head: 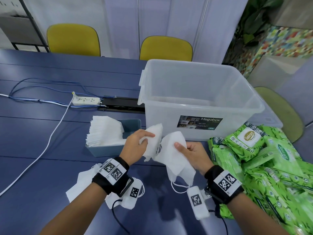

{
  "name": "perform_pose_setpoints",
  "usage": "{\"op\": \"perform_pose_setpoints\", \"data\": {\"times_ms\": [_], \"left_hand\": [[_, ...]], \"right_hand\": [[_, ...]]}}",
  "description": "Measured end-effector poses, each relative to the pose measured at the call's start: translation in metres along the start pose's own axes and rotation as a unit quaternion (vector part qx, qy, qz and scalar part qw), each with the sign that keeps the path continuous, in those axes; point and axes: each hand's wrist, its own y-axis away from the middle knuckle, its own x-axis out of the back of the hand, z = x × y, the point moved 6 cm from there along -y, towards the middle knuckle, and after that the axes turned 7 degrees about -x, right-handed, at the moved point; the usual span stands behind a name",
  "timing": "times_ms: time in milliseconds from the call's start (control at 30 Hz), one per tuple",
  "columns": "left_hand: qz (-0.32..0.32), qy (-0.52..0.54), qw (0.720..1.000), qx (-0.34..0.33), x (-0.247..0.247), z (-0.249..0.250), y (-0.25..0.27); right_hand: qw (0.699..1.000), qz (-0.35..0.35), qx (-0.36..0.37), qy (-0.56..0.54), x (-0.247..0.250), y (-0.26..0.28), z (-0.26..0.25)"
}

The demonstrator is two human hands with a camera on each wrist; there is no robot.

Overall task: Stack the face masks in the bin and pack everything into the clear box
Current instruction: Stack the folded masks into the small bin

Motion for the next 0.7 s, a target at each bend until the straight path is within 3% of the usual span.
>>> {"op": "perform_pose_setpoints", "data": {"times_ms": [100, 300, 433, 567, 700], "left_hand": [[-0.03, 0.014, 0.999, 0.002, 0.002, 0.001, -0.003], [0.002, 0.055, 0.998, 0.028, -0.001, 0.007, 0.005], [-0.034, -0.009, 0.999, -0.027, -0.022, 0.017, 0.014], [-0.113, -0.049, 0.989, -0.085, -0.045, 0.032, 0.024], [-0.085, 0.013, 0.996, -0.003, -0.046, 0.028, 0.022]], "right_hand": [[0.999, -0.018, -0.025, 0.018, -0.001, -0.004, 0.004], [0.99, 0.112, -0.07, -0.046, 0.007, -0.012, 0.019], [0.983, 0.145, -0.072, 0.087, 0.005, -0.017, 0.02], [0.985, 0.129, -0.069, 0.091, -0.01, -0.018, 0.016], [0.992, 0.098, -0.079, 0.015, -0.023, -0.018, 0.017]]}}
